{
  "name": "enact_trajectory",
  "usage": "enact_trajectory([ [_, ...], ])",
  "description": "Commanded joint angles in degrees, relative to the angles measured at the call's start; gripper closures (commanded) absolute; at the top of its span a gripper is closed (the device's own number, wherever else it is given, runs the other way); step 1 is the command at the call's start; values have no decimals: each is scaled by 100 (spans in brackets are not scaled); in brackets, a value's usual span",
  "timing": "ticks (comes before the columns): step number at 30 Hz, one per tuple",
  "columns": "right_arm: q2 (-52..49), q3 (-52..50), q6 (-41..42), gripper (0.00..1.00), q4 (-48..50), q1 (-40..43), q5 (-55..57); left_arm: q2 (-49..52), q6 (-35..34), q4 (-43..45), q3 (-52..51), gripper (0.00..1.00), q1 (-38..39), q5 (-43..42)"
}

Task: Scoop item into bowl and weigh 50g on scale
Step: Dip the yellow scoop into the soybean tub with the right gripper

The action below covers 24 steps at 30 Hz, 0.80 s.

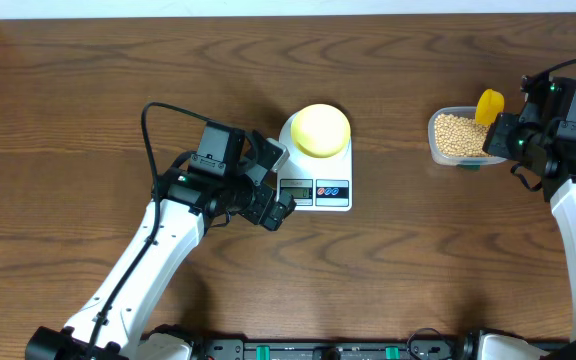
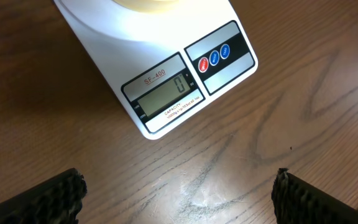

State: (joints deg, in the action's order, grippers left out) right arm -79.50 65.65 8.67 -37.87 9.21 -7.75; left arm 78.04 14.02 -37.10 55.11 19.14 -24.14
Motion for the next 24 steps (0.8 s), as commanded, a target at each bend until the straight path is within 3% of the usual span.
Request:
enact_trajectory([
  [1,-9,87,-61,99,0,22,-35,57,142,-7,9,2,-15,-114],
  [14,-66,87,-66,99,-127,24,227,57,140,2,9,2,-15,-114],
  [24,-411,83,-511,99,-328,24,221,57,140,2,9,2,-15,-114],
])
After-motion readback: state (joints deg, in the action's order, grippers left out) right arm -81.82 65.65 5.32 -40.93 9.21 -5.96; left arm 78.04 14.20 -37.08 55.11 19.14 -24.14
